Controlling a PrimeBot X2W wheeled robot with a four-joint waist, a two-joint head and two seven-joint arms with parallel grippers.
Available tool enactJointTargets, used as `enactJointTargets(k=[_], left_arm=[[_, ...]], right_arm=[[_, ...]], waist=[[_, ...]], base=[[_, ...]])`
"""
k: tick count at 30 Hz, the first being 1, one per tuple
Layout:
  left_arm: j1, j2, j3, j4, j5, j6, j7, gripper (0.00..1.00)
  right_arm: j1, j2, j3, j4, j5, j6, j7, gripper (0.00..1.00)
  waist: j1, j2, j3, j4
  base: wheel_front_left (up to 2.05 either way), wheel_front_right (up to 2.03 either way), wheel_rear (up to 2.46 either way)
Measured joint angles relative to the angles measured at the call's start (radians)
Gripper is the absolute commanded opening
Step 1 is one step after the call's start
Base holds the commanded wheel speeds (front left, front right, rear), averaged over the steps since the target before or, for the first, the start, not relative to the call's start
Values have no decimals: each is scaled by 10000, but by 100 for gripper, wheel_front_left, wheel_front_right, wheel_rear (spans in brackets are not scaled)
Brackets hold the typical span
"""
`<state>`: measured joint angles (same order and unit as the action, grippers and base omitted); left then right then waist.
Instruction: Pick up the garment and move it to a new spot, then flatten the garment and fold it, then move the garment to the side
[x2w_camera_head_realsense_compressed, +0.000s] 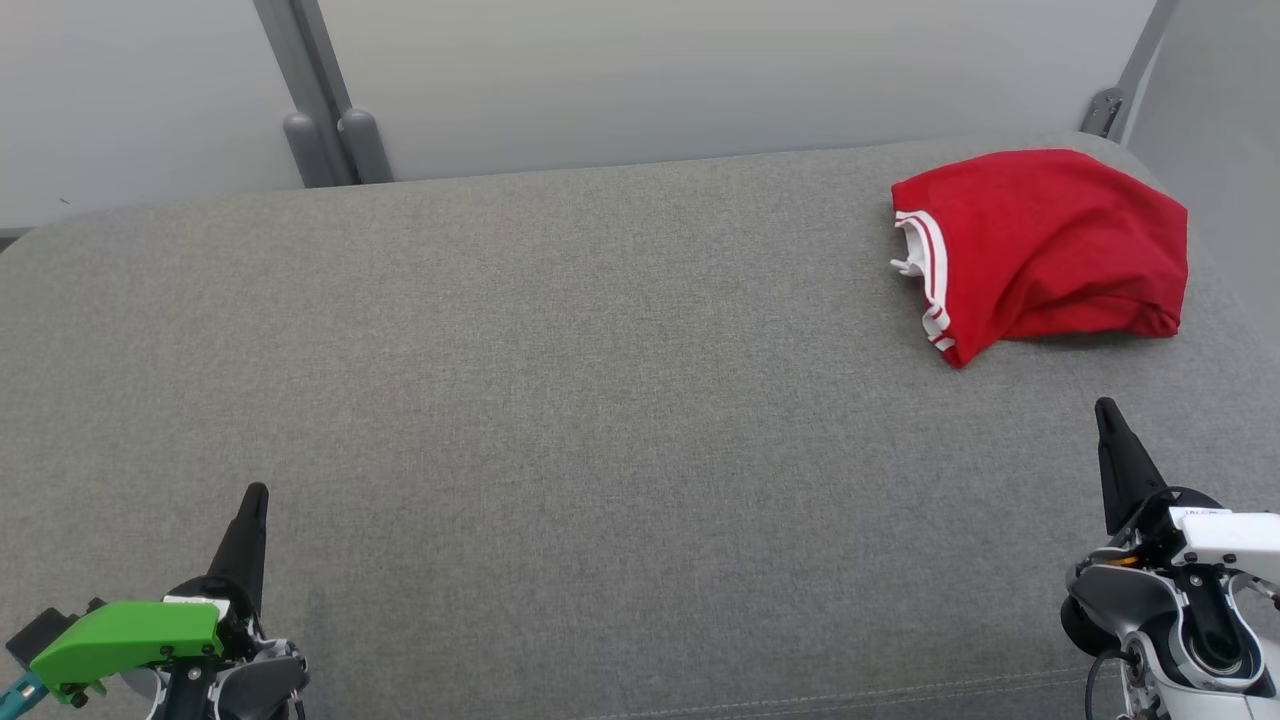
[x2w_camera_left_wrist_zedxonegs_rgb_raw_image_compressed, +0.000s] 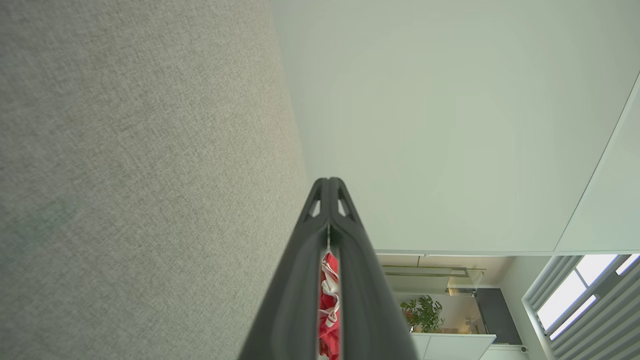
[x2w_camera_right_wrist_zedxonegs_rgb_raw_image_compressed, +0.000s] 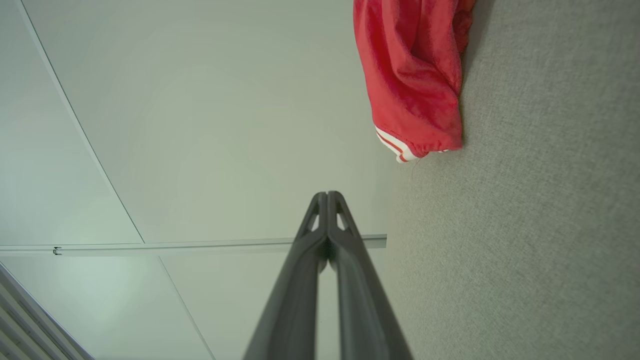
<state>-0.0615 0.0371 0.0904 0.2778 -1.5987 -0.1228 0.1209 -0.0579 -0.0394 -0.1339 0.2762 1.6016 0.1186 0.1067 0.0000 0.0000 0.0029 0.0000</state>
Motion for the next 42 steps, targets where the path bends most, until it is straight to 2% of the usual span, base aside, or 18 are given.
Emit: enactJointTargets(k=[42], left_arm=[[0, 0, -10, -8, 0, 0, -2, 0]], right_arm=[[-1, 0, -2, 0, 0, 0, 0, 0]], waist=[[0, 0, 1, 0]], base=[[0, 0, 0]])
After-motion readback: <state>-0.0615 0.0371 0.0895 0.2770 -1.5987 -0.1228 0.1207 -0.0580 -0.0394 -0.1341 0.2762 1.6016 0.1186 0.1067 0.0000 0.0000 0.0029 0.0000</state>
